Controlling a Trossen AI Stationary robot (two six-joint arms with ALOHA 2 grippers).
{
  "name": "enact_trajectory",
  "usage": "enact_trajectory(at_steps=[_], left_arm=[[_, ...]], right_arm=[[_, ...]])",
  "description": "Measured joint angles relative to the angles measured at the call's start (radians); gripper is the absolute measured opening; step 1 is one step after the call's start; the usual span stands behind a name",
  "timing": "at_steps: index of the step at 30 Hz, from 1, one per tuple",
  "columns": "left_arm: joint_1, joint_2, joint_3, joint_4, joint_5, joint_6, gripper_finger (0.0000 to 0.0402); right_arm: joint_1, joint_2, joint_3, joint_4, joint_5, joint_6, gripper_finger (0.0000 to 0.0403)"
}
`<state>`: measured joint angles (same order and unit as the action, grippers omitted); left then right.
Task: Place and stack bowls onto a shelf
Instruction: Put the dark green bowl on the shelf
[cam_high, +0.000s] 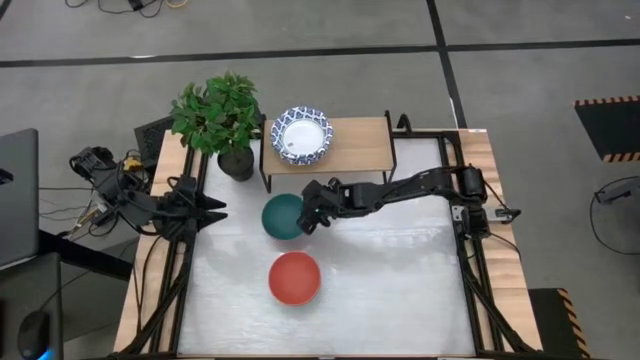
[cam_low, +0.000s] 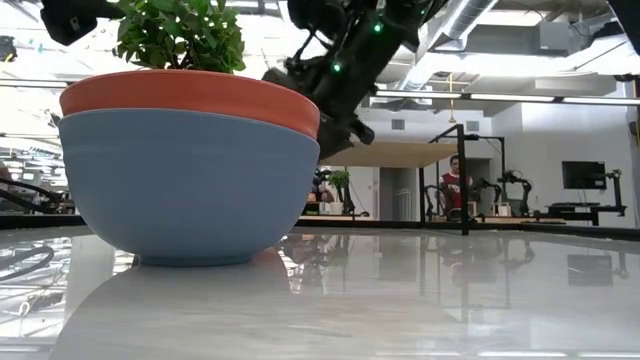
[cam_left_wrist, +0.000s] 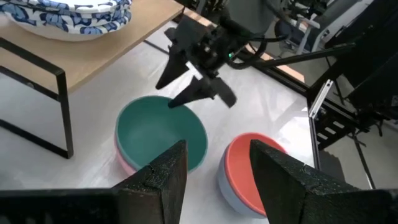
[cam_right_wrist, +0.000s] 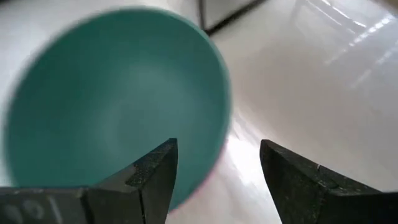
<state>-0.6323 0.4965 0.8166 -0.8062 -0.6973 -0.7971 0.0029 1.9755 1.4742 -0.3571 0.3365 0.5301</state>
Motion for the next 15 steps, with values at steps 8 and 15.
enact_trajectory(at_steps=[8,15], left_arm=[[0.000,0.000,-0.003,-0.029,-0.019,-0.001,0.0158],[0.000,0.000,-0.003,-0.044,-0.025,0.000,0.0158]], right_arm=[[-0.007,0.029,0.000,-0.007,-0.022,-0.007,0.0238],[-0.019,0.029,0.001,-0.006,-0.023,-0.006,0.0119]])
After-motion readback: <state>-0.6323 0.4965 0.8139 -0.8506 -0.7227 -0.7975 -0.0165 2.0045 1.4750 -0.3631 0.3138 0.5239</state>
